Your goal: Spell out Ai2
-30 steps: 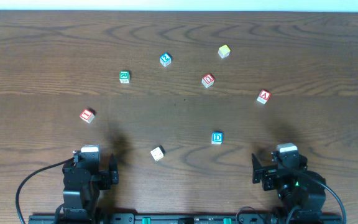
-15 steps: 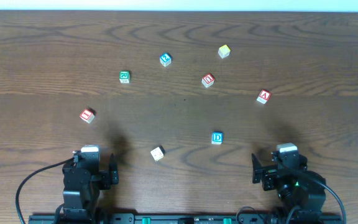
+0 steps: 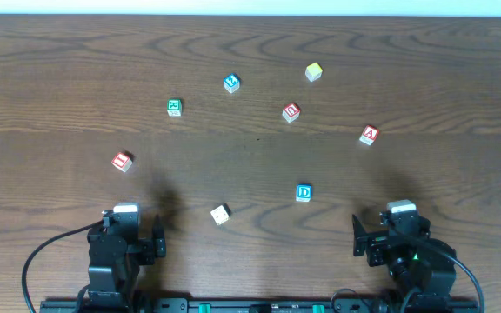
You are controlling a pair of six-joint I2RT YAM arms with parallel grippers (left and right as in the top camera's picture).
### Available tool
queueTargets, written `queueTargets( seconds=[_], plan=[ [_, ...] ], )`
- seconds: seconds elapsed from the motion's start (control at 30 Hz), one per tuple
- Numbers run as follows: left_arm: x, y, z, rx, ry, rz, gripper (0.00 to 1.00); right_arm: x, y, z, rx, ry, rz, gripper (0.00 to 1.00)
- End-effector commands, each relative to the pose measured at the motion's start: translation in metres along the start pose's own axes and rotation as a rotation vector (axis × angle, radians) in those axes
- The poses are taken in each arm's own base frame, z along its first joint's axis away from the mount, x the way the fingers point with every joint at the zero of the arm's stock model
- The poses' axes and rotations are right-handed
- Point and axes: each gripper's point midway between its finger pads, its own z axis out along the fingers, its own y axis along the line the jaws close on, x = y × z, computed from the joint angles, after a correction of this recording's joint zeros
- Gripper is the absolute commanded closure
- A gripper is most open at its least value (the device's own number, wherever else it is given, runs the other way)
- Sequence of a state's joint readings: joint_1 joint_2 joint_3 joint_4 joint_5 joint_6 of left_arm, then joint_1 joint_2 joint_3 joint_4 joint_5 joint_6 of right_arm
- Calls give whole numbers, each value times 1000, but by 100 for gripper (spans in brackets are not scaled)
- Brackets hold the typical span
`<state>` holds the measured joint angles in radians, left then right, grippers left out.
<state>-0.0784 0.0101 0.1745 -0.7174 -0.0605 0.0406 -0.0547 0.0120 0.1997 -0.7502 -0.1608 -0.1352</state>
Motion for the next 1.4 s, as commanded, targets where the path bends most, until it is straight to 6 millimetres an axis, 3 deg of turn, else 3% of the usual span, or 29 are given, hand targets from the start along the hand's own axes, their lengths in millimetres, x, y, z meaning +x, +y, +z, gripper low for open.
queueTargets(
  seconds=[0.0, 0.23, 0.33, 0.4, 0.7, 0.83, 1.03, 1.2, 1.37],
  plan=[
    [9, 5, 1, -26, 29, -11, 5, 4, 4, 2, -19, 6, 10, 1],
    [8, 13, 1, -77, 26, -11, 4, 4, 4, 2, -19, 6, 10, 1],
    [2, 4, 1, -20, 3, -30, 5, 4, 4, 2, -19, 6, 10, 1],
    [-2, -15, 1, 89, -12, -31, 5, 4, 4, 2, -19, 6, 10, 1],
    [-65, -48, -15, 292, -268, -32, 5, 4, 4, 2, -19, 6, 10, 1],
    [-69, -29, -11, 200, -269, -211, 5, 4, 4, 2, -19, 6, 10, 1],
    [-62, -17, -6, 131, -197, -299, 5, 4, 4, 2, -19, 6, 10, 1],
    [-84, -5, -12, 56, -149, -321, 5, 4, 4, 2, -19, 6, 10, 1],
    [-110, -2, -5, 11, -47, -313, 5, 4, 4, 2, -19, 6, 10, 1]
  ],
)
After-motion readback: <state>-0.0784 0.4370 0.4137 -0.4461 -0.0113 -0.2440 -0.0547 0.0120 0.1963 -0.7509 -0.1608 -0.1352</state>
